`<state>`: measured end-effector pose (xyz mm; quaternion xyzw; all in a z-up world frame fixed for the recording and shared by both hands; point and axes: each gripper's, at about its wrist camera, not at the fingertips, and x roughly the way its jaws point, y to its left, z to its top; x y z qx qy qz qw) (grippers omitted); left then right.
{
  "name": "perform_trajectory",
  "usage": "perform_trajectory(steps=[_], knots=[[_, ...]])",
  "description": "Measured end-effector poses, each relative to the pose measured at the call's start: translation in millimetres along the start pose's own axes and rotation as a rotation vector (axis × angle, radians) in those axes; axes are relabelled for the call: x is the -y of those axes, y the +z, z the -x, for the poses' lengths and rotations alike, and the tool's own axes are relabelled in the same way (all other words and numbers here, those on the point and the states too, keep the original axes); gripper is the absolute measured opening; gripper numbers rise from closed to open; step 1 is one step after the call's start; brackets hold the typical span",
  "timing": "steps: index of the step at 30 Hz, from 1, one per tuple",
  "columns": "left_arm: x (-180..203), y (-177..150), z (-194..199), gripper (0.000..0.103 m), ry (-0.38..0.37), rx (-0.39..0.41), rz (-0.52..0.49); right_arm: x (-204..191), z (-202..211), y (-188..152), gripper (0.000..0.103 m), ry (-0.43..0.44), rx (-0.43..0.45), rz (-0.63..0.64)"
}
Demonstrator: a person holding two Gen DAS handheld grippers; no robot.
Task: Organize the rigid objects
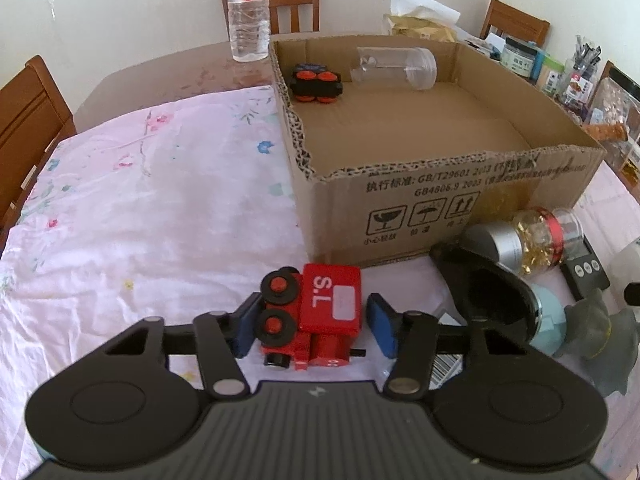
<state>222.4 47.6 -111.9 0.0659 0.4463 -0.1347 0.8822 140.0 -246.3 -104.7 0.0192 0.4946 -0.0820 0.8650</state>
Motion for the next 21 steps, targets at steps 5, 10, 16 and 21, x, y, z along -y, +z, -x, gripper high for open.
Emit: perform_trajectory(steps=[5,10,16,21], knots=[[-0.9,0.1,0.2,0.049,0.0,0.002,-0.004,-5.1,1.4,5.8,0.097,0.005,0.007,0.049],[-0.6,-0.1,1.3,0.049,-0.001,-0.003,-0.011,-8.7,-3.4,7.0,0.088,-0.008,-0.021,0.094],[-0.8,0.2,2.0,0.049,-0.011,-0.015,-0.04,-8.5,-0.5,7.9,0.087,-0.006,-0.03,0.11],[-4.6,0.3,5.5,0.049,-0.026,-0.035,-0.052,-5.4,7.5,11.4,0.087,0.005,-0.021,0.119]])
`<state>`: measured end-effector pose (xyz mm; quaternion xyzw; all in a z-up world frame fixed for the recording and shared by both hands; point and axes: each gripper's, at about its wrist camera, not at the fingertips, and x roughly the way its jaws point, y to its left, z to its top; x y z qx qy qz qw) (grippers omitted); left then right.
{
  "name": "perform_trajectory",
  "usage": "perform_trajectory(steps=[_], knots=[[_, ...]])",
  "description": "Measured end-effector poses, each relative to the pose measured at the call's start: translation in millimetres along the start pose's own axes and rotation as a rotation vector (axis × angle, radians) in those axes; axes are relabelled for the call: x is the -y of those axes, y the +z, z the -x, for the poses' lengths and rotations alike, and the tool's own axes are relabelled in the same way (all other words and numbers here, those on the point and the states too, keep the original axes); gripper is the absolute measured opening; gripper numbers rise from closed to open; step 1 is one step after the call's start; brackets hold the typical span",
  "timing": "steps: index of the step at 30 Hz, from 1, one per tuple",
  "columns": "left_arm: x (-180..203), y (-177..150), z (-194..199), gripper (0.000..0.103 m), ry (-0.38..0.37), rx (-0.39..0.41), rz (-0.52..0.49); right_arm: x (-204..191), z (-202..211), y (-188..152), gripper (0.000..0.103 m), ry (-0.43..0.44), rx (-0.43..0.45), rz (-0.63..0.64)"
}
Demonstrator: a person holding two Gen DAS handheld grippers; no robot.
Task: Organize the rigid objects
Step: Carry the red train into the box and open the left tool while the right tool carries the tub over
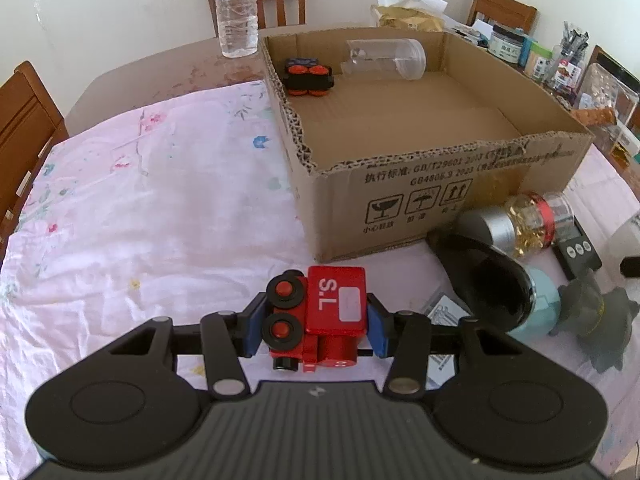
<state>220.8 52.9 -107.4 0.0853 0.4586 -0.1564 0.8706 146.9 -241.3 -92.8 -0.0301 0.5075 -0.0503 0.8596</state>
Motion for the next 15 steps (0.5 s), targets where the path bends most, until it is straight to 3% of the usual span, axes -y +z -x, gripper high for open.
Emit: perform_trajectory(steps=[15], knots=[[5.0,33.2,62.0,0.049,-0.123,0.0,-0.142,-10.3,47.5,42.9,0.087,0.107,0.114,0.139]])
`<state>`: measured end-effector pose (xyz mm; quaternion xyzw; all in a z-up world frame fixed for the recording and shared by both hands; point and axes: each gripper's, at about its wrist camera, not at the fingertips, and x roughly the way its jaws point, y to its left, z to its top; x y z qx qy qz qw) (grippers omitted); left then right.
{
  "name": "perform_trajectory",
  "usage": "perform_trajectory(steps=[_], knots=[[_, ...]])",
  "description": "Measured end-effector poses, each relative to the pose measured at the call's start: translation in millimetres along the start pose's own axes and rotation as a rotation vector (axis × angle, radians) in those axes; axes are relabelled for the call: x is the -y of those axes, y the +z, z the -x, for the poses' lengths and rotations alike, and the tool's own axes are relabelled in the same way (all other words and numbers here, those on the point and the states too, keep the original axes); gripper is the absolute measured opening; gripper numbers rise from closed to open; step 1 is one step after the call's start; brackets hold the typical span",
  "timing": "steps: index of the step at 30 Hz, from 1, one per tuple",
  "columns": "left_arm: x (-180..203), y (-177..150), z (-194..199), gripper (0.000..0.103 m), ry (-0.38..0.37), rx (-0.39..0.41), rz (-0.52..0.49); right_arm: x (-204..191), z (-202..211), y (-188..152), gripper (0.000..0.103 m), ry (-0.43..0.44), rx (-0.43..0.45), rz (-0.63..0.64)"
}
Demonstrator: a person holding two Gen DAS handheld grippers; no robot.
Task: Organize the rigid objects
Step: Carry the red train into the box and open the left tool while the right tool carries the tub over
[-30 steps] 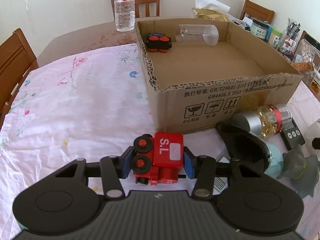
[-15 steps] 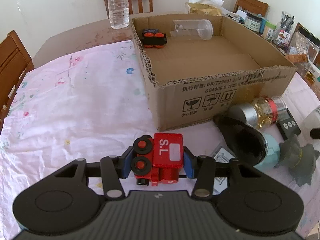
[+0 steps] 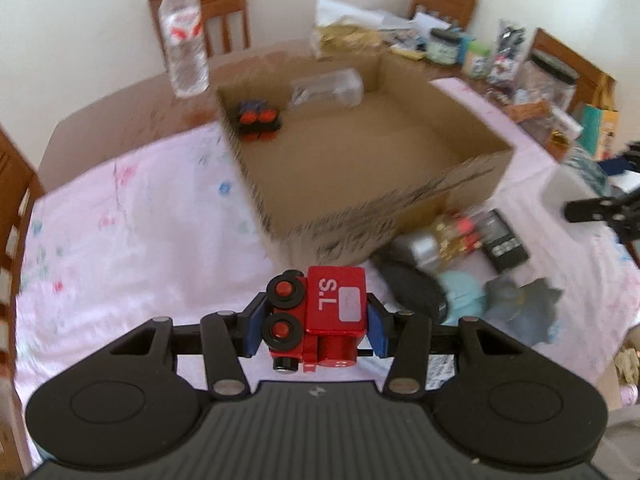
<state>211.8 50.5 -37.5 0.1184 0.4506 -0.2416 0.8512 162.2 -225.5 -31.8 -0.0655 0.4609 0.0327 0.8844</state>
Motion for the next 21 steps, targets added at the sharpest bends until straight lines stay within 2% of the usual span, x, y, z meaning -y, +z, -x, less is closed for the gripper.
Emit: perform_trajectory(steps=[7,16,17,18,19,20,21], knots=[[7.6,43.6,16.6,0.049,-0.006,0.109,-0.072,-8.2,5.4,34.6,0.087,0.05,0.084,0.059],[5.3,78.7,-17.6,0.049,0.021,0.163,-0.042,-15.6,0.5,64.1,0.087,0.076,0.129,0.103],[5.7,80.1,-21.2,0.055,0.024,0.17,-0.034,-16.8,-1.0,65.9,0.087,0.076,0.128,0.11],[6.2,81.5,-25.2,0.075,0.024,0.168,-0.031,-17.6,-2.4,67.6,0.087,0.078,0.127,0.116],[6.2,81.3,-27.5,0.084,0.031,0.166,-0.022,-18.5,-3.0,67.9,0.087,0.081,0.126,0.121],[6.3,79.7,-27.7,0.099,0.046,0.17,-0.009,-18.9,-3.8,68.4,0.087,0.085,0.123,0.126],[6.7,77.5,-26.7,0.1,0.058,0.181,-0.004,-19.4,-5.0,69.4,0.087,0.087,0.122,0.133]])
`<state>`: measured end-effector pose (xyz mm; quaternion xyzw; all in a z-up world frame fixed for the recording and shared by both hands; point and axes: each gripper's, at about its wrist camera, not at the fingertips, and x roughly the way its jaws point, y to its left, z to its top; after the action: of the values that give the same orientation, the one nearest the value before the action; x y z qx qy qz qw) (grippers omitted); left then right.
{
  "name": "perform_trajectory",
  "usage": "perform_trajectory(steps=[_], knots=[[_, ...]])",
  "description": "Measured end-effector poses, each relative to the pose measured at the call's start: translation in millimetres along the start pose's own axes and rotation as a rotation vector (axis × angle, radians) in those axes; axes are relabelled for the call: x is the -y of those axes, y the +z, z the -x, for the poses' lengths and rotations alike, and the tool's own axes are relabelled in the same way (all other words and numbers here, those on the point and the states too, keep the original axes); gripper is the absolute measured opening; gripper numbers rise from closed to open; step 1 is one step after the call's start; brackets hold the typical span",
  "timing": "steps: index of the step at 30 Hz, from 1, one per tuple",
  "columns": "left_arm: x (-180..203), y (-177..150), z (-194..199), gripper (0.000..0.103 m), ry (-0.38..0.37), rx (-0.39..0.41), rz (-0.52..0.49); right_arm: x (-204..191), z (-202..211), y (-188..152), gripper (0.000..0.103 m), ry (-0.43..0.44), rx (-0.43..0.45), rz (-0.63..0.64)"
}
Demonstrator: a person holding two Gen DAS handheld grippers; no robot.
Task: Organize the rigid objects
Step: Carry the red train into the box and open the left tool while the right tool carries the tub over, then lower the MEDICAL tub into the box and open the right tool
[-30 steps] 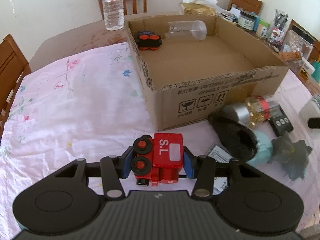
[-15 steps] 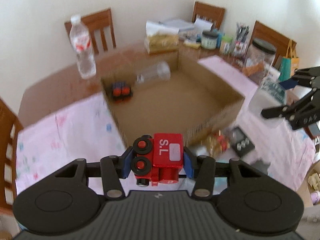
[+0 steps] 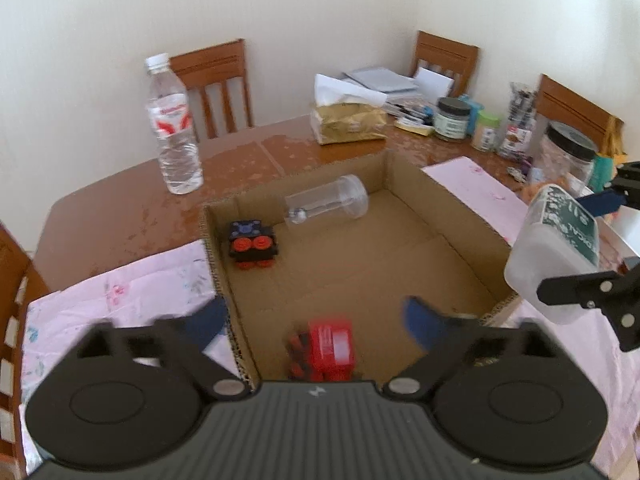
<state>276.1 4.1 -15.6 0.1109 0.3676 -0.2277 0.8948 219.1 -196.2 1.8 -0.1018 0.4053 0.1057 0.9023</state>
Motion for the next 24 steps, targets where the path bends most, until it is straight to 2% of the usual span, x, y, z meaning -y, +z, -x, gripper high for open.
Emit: perform_trajectory(steps=[4,9,12,17,20,24], knots=[[2.7,-9.0,6.5,0.1,0.038,-0.013,-0.005,1.9,-6.5,4.4,0.087,0.008,-0.006,0.018],[0.6,-26.4,15.5,0.1,0.068,-0.048,0.042,7.1,-20.5,16.5,0.087,0.021,-0.012,0.029],[-1.3,-37.5,24.9,0.1,0.095,-0.048,0.09,10.0,-32.1,25.6,0.087,0.029,-0.02,0.04],[2.7,-52.1,38.7,0.1,0.17,-0.035,0.115,13.2,-51.9,44.8,0.087,0.036,-0.021,0.064],[2.0,-58.2,47.0,0.101,0.177,-0.022,0.164,14.7,-66.3,58.3,0.087,0.035,-0.014,0.083],[-2.2,-64.0,52.5,0.102,0.224,-0.024,0.233,18.7,-86.8,75.7,0.087,0.038,-0.01,0.087]])
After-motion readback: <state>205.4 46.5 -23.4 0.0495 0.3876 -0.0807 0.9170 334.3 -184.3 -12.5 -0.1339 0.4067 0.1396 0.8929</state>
